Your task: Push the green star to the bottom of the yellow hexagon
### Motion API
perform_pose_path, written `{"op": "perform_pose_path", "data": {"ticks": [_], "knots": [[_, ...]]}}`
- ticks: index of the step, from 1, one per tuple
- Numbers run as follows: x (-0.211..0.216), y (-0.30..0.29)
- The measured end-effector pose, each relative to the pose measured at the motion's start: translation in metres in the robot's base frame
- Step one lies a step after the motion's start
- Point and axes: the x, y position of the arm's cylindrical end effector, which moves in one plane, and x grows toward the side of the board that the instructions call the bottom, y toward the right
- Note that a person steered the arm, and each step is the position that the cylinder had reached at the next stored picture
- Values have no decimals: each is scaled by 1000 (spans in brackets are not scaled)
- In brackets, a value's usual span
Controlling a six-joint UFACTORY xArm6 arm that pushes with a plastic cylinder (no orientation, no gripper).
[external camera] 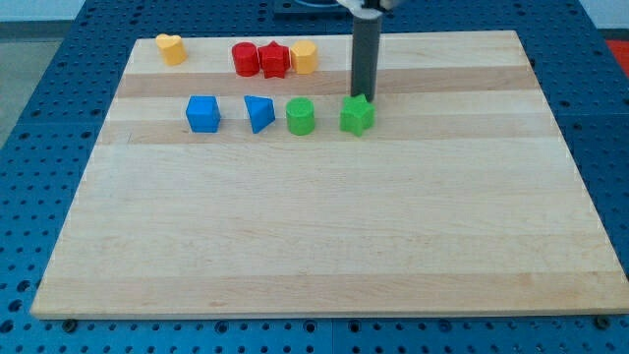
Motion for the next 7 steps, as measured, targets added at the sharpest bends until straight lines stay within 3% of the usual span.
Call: {"op": "perform_pose_path", "data": {"ticks": [2,4,7], "knots": [[40,27],[79,16],[61,-15]]}}
